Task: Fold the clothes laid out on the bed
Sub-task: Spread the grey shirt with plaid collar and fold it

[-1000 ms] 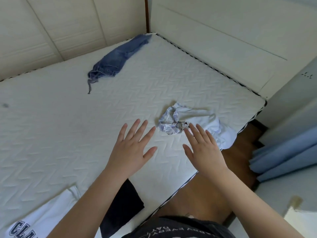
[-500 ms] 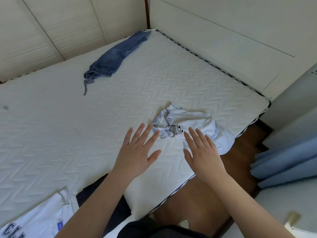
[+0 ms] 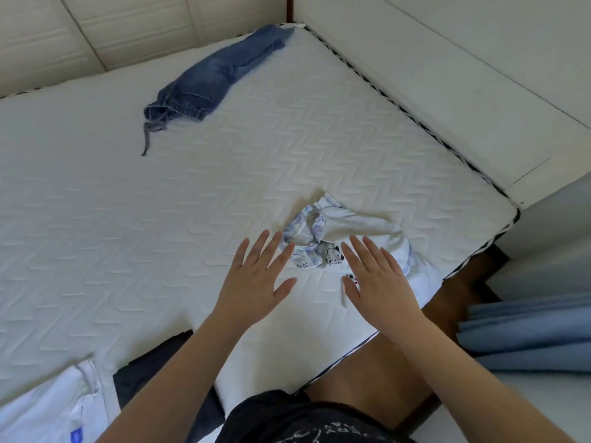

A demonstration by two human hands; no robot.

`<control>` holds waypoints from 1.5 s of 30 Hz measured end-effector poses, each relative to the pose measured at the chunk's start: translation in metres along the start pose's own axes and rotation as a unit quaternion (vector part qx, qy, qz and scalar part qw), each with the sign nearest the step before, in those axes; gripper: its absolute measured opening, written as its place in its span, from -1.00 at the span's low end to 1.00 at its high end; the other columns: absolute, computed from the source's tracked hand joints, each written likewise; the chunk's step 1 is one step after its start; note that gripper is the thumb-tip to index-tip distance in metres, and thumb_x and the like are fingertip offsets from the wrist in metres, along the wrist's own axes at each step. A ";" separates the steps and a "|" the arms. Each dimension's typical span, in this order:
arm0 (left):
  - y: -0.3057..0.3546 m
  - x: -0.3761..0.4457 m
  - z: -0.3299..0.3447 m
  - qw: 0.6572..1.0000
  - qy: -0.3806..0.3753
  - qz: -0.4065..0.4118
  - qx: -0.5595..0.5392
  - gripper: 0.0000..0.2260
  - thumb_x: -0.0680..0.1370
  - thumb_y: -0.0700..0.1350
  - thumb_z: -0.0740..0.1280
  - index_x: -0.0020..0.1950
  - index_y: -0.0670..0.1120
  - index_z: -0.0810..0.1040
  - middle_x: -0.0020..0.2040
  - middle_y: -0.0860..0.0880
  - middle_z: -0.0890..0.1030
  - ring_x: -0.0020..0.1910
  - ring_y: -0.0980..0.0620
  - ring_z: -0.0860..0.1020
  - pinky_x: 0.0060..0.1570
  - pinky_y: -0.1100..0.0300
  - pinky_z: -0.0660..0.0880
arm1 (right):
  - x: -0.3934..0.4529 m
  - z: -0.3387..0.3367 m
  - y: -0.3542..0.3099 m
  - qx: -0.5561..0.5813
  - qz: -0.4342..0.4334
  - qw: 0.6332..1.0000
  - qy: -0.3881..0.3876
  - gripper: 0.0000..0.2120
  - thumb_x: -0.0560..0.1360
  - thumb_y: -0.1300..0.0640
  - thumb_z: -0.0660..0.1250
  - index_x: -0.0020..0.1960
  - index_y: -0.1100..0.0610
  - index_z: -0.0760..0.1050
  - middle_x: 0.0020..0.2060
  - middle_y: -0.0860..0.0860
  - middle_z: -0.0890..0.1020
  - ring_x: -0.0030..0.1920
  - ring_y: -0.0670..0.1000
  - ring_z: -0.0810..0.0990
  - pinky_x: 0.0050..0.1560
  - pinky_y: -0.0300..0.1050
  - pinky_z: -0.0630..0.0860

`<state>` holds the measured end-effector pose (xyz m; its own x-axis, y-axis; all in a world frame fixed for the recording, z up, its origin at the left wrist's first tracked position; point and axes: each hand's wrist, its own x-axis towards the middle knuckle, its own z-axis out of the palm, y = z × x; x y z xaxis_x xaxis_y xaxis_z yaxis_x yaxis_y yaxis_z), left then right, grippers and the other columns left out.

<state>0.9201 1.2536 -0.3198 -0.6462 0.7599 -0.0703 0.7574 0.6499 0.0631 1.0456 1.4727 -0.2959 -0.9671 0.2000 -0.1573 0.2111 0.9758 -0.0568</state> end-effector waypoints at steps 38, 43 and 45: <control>-0.007 0.223 0.228 0.950 -0.228 -0.201 -0.071 -0.39 0.62 -0.10 0.11 0.61 0.00 -0.11 0.62 -0.01 -0.06 0.58 0.03 -0.16 0.52 0.01 -0.21 | 0.343 0.217 0.127 -0.050 -0.311 0.929 -0.194 -0.43 0.63 0.13 0.06 0.60 0.11 -0.03 0.59 0.04 0.06 0.57 0.05 0.01 0.53 0.00 -0.07; -0.021 0.234 0.266 0.949 -0.274 -0.154 -0.038 -0.34 0.56 -0.30 0.17 0.60 -0.02 -0.01 0.59 -0.04 0.10 0.58 0.00 -0.03 0.52 -0.03 -0.15 | 0.356 0.254 0.119 -0.072 -0.342 0.915 -0.203 -0.39 0.60 0.17 0.13 0.59 0.11 -0.01 0.58 0.08 0.05 0.58 0.08 -0.01 0.51 -0.02 -0.21; -0.026 0.233 0.277 0.947 -0.284 -0.146 -0.036 -0.37 0.55 -0.30 0.21 0.57 0.00 0.10 0.55 -0.02 0.20 0.55 0.00 0.09 0.51 -0.05 -0.06 | 0.360 0.260 0.120 -0.078 -0.339 0.914 -0.209 -0.42 0.60 0.18 0.11 0.58 0.11 0.04 0.57 0.11 0.11 0.57 0.09 0.04 0.50 -0.02 -0.23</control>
<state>0.7757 1.4105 -0.6135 -0.6566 0.4313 -0.6188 0.5325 0.8461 0.0246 0.7595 1.6385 -0.6160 -0.7227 -0.4748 -0.5022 -0.4712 0.8701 -0.1446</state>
